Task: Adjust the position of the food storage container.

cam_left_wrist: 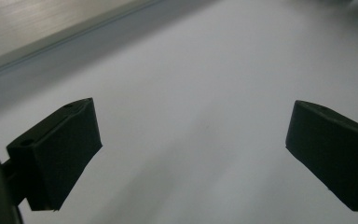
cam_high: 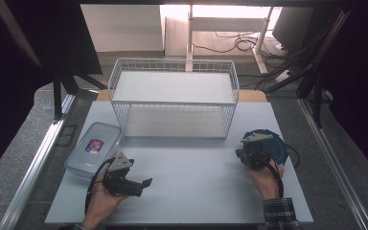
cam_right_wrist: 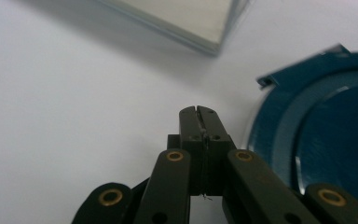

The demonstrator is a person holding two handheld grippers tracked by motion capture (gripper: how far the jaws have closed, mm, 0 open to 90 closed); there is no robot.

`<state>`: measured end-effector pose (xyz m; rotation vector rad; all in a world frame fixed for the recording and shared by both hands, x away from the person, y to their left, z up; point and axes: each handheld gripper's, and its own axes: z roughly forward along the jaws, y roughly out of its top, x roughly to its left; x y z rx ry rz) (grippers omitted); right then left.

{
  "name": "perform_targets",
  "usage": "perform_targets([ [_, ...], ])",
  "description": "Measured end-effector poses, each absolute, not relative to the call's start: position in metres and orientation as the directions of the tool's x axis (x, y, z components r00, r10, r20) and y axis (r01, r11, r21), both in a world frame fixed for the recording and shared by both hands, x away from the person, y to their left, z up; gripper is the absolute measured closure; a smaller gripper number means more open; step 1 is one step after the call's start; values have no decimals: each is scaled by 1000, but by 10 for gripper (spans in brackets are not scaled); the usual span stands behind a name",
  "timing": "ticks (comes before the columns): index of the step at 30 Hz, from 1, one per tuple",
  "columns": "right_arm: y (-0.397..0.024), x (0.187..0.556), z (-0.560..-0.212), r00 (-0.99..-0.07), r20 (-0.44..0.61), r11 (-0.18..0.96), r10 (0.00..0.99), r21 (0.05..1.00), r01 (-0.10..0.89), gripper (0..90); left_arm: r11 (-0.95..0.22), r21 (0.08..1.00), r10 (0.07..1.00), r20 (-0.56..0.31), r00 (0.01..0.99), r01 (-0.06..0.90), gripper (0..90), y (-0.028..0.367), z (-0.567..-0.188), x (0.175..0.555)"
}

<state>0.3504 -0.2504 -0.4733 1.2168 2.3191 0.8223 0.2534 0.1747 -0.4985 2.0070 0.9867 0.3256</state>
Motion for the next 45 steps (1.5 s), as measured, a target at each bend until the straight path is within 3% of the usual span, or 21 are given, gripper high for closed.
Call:
perform_targets([
  [2, -247, 344, -469, -559, -57, 440, 827, 684, 581, 890, -320, 797, 762, -105, 640, 512, 77, 180, -491, 255],
  [7, -237, 329, -467, -606, -42, 452, 794, 708, 543, 875, -304, 807, 793, -79, 604, 505, 457, 199, -476, 262],
  [11, -232, 323, -469, -637, -25, 463, 770, 710, 531, 860, -266, 810, 857, -49, 513, 523, 789, 225, -466, 277],
  [14, -227, 319, -471, -655, -27, 480, 755, 703, 524, 846, -211, 812, 915, -33, 403, 544, 899, 258, -465, 286],
  [22, -228, 319, -477, -665, -28, 498, 746, 686, 530, 842, -52, 806, 990, -34, 134, 589, 900, 336, -476, 283],
  [29, -225, 318, -480, -682, -26, 516, 731, 676, 526, 826, -24, 742, 1000, 14, 20, 670, 900, 365, -501, 282],
  [34, -223, 316, -483, -697, -9, 523, 717, 669, 528, 768, -14, 694, 999, -23, 41, 719, 900, 366, -510, 281],
  [37, -222, 315, -485, -696, 0, 515, 718, 674, 531, 682, 26, 703, 993, -99, 62, 711, 900, 364, -507, 274],
  [45, -221, 315, -487, -693, 13, 499, 721, 684, 532, 556, -28, 670, 973, -152, 174, 742, 900, 335, -502, 255],
])
